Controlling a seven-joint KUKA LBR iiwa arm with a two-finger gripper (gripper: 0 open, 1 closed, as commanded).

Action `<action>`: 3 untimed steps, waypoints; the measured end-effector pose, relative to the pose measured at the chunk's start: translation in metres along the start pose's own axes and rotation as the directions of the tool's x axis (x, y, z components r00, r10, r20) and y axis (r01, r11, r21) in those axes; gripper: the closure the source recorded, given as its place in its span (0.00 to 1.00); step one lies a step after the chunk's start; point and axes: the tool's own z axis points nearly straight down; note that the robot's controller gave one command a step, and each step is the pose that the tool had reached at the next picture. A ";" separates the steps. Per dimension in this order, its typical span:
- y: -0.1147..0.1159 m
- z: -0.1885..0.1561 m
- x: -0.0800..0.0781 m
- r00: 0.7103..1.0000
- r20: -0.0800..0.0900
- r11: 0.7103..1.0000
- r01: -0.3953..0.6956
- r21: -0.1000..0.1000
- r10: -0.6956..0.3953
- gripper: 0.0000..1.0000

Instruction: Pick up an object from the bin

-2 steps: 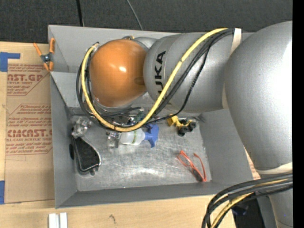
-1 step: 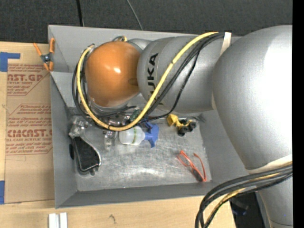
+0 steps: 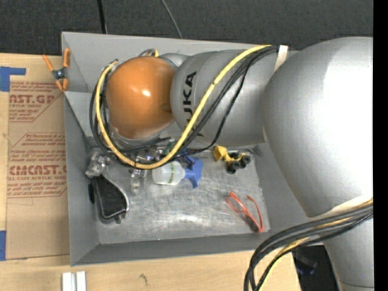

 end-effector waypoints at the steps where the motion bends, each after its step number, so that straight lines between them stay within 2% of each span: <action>1: 0.011 0.002 0.005 0.999 -0.002 0.999 0.044 -0.001 -0.044 0.00; 2: 0.004 0.027 0.000 0.969 -0.001 0.969 0.248 0.004 -0.248 0.00; 3: 0.005 0.026 0.001 0.949 0.007 0.949 0.315 0.015 -0.315 0.00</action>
Offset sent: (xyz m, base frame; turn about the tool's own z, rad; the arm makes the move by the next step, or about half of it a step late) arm -0.0034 -0.0009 -0.0429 -0.2753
